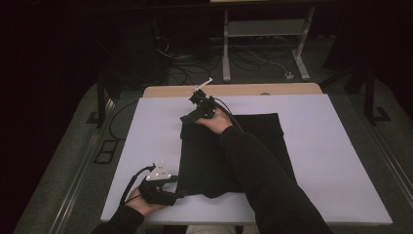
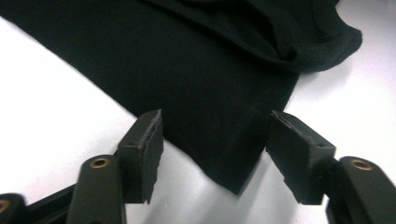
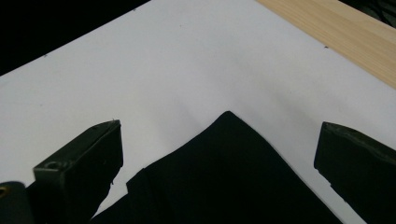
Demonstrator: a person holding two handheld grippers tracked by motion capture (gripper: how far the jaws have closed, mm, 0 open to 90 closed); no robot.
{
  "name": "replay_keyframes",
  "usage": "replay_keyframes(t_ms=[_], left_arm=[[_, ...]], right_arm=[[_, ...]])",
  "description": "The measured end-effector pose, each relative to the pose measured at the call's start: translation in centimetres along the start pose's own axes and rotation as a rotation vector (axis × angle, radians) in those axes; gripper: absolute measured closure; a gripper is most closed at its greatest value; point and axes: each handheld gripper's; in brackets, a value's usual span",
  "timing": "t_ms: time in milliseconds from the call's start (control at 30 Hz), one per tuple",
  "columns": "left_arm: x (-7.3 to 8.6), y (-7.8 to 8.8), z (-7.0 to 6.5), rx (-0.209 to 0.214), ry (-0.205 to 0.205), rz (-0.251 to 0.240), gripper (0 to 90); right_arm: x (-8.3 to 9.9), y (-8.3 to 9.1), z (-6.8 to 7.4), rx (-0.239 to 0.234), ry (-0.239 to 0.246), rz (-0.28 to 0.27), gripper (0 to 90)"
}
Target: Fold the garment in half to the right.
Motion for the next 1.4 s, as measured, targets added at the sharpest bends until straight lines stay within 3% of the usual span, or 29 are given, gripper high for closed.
replay_keyframes(t_ms=[167, 533, 933, 1167, 1400], left_arm=[[-0.1, 0.0, 0.0, 0.005, -0.016, 0.006, 43.1], [-0.5, -0.3, -0.1, 0.024, -0.012, -0.004, 55.3], [-0.8, -0.7, 0.0, 0.070, -0.015, -0.014, 69.3], [-1.1, -0.9, 0.2, 0.069, -0.024, -0.017, 78.1], [-1.4, -1.0, 0.5, 0.074, -0.037, -0.008, 83.0]], right_arm=[[0.3, -1.1, -0.5, 0.008, -0.021, 0.004, 0.9], [1.0, -3.2, -1.9, 0.021, -0.064, -0.009, 6.8], [1.1, -5.0, -1.8, 0.046, -0.077, -0.003, 15.3], [0.9, -5.5, -1.4, 0.073, -0.063, -0.002, 27.6], [0.5, -5.9, -0.7, 0.121, -0.038, -0.005, 49.1]])
Point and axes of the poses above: each handheld gripper's, and its own axes: y roughly backward along the jaws, x roughly out of its underside, z roughly to its left, and after that the axes turned 15 degrees about -y, right-handed
